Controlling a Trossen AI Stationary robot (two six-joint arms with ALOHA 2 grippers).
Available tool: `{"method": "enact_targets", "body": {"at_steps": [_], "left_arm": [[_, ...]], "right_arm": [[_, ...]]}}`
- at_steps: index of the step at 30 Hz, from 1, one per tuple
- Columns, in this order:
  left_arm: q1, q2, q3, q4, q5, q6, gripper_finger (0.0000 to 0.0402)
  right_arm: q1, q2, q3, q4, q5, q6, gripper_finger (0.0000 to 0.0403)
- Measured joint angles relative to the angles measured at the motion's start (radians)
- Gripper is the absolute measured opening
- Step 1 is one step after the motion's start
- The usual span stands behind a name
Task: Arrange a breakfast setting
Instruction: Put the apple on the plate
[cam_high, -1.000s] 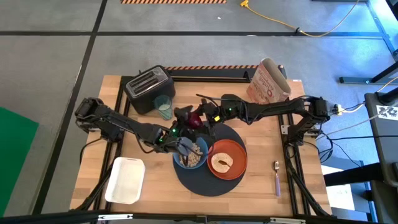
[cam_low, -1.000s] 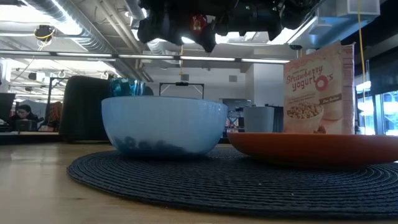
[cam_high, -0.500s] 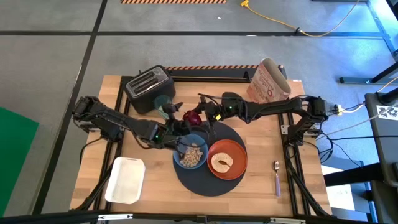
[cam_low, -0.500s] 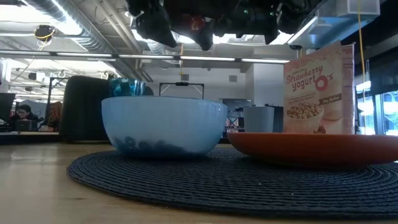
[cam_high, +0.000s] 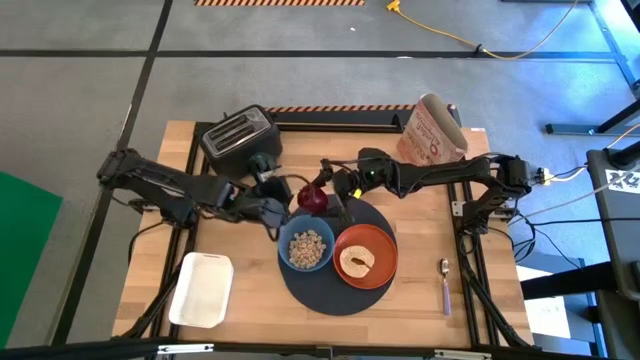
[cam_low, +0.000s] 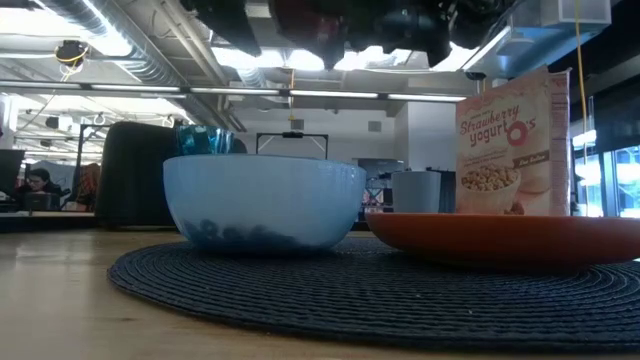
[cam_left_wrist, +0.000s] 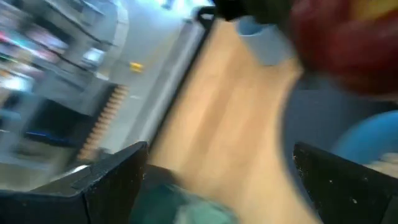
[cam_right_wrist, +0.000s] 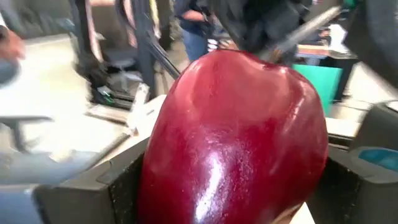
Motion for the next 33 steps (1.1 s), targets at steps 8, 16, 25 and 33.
{"method": "enact_targets", "body": {"at_steps": [8,16,25,33], "left_arm": [[-0.014,-0.078,0.0,0.114,0.176,-0.103,0.0397],[-0.048,-0.083,-0.07,0.298,0.107,-0.103,0.0394],[0.033,-0.093,-0.397,1.085,0.291,0.097,0.0341],[0.184,-0.007,-0.473,1.389,0.564,0.149,0.0274]], "right_arm": [[0.016,-0.002,-0.005,-0.109,0.242,-0.23,0.0316],[0.113,-0.003,-0.249,0.315,0.596,-0.428,0.0316],[0.199,-0.003,-0.521,0.765,0.881,-0.544,0.0316],[0.239,-0.003,-0.52,0.773,0.968,-0.637,0.0316]]}}
